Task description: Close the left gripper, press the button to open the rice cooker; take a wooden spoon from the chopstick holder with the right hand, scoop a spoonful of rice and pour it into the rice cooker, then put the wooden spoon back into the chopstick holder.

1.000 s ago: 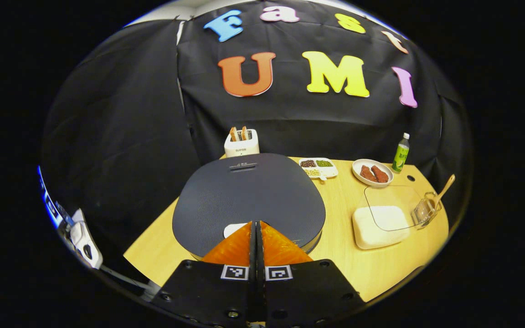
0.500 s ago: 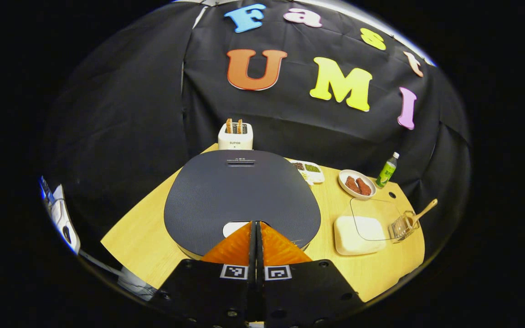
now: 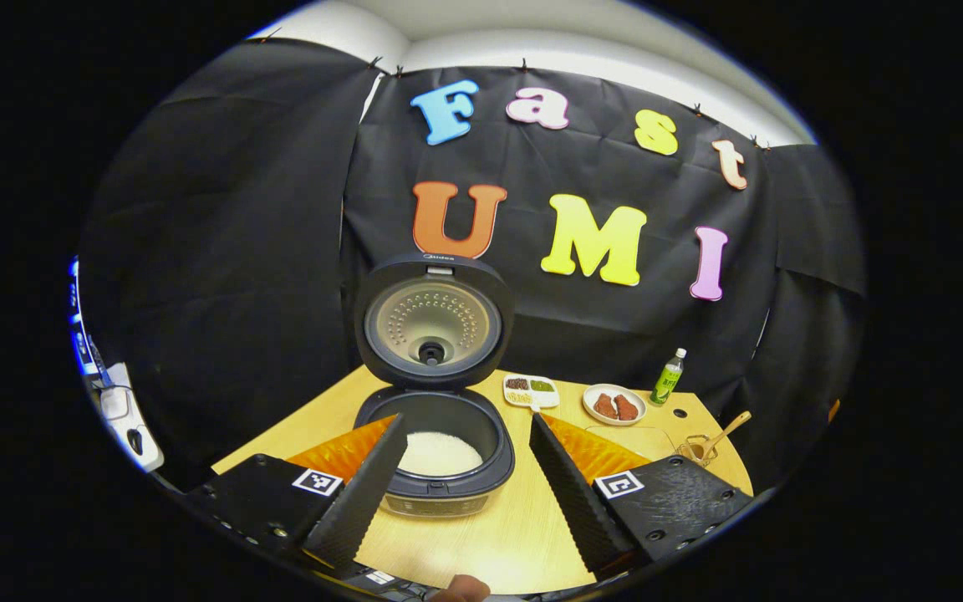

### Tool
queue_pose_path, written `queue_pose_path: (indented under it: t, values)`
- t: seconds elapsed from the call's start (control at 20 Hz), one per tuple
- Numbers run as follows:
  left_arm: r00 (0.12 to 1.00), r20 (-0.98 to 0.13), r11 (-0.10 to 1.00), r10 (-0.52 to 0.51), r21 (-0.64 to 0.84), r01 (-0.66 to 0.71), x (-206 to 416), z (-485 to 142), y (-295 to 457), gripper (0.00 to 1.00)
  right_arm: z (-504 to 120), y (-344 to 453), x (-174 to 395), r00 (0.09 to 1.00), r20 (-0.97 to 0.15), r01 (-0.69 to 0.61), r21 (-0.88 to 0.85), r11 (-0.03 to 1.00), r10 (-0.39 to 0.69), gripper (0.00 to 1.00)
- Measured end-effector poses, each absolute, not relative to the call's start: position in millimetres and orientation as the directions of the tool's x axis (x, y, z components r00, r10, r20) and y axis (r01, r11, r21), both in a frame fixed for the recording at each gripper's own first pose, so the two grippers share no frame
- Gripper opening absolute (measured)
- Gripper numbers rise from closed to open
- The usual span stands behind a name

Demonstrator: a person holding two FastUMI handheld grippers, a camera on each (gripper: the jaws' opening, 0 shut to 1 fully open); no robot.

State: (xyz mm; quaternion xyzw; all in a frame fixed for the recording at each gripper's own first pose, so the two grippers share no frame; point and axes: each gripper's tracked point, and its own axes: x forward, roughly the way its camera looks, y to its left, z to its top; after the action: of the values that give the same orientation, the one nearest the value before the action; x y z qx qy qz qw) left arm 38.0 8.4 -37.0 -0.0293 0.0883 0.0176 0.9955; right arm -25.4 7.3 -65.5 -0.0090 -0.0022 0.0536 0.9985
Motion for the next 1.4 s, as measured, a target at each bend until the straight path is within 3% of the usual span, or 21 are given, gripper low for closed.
queue_pose_path:
  t: [0.3, 0.5, 0.75, 1.0, 1.3, 1.35, 1.4]
  values:
    - [0.998, -0.064, 0.998, 0.003, -0.065, -0.008, -9.7, -10.1, -7.1, 0.94, -99.1, 4.1, 16.8, 0.993, -0.083, -0.078, 0.011, 0.997, 0.079, 1.00]
    - [0.999, -0.045, 0.998, -0.013, -0.062, 0.010, -38.8, -11.9, -18.1, 0.94, -137.5, 4.5, 60.6, 0.983, -0.170, -0.062, 0.049, 0.997, 0.069, 1.00]
    - [0.991, -0.049, 0.992, -0.122, -0.026, 0.121, -87.8, -36.3, -41.9, 0.94, -192.1, 19.4, 123.2, 0.958, -0.273, -0.066, 0.106, 0.992, 0.093, 1.00]
    - [0.995, -0.008, 0.994, -0.104, -0.013, 0.104, -120.0, -39.4, -32.6, 0.94, -230.9, 38.0, 176.9, 0.944, -0.307, -0.075, 0.164, 0.984, 0.123, 1.00]
    - [0.984, 0.131, 0.992, -0.119, -0.013, 0.122, -153.2, -17.6, -26.9, 0.94, -281.2, 41.7, 228.9, 0.926, -0.364, -0.030, 0.191, 0.981, 0.099, 1.00]
    - [0.984, 0.129, 0.992, -0.122, -0.003, 0.123, -155.9, -20.5, -26.9, 0.94, -284.3, 47.7, 238.7, 0.921, -0.367, -0.047, 0.226, 0.973, 0.130, 1.00]
    - [0.984, 0.127, 0.992, -0.123, 0.010, 0.123, -156.1, -23.7, -27.4, 0.94, -290.3, 66.3, 244.2, 0.898, -0.376, -0.124, 0.282, 0.951, 0.228, 0.94]
